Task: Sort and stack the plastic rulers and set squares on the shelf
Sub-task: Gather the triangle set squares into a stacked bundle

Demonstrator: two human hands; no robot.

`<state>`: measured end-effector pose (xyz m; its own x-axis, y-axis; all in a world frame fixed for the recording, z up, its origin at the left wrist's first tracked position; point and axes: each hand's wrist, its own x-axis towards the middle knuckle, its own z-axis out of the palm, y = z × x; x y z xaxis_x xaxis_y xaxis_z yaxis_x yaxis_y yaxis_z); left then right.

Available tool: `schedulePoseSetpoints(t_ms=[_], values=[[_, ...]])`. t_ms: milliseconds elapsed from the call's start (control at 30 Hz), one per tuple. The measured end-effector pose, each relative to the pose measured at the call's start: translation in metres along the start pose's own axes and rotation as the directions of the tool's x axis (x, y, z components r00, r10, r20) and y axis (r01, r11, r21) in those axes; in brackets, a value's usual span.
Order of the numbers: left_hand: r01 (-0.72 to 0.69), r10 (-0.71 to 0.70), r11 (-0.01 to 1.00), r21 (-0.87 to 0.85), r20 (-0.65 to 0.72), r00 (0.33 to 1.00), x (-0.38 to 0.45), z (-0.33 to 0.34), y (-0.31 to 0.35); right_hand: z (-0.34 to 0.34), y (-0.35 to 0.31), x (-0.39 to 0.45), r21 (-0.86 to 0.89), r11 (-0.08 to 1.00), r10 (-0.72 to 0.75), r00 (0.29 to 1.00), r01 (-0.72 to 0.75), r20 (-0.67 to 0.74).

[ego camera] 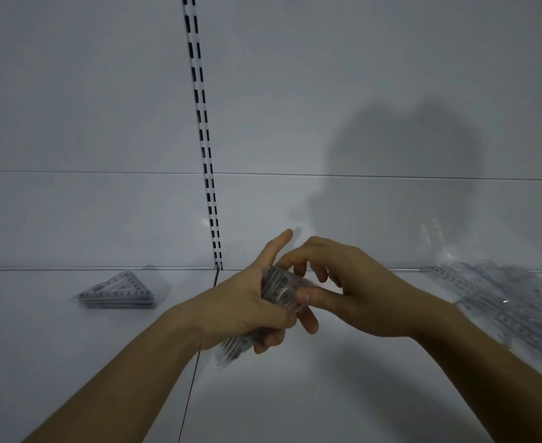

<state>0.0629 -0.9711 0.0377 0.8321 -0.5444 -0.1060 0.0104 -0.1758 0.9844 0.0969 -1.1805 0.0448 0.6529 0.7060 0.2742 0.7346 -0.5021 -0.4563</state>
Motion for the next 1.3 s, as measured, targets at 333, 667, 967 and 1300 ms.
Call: schedulePoseSetpoints(t_ms=[333,667,967,1300], values=[[-0.069,0.268,0.690,0.720,-0.166,0.949,0.009,-0.009,-0.042,0.023,0.023,-0.014,-0.161,0.984,0.061,0.996,-0.072,-0.071],[0.116,0.330,0.263,0.958,-0.202,0.922,0.031,-0.008,-0.107,0.080,0.055,-0.017,-0.216,0.952,0.217,0.976,-0.217,-0.023],[0.076,0.260,0.434,0.898,-0.206,0.943,0.033,-0.014,-0.101,0.072,0.056,0.002,-0.035,0.934,0.358,0.927,-0.356,0.113],[0.157,-0.095,0.440,0.884,-0.128,0.987,0.051,-0.045,-0.058,0.039,0.054,0.048,-0.096,0.838,0.539,0.789,-0.537,0.295]])
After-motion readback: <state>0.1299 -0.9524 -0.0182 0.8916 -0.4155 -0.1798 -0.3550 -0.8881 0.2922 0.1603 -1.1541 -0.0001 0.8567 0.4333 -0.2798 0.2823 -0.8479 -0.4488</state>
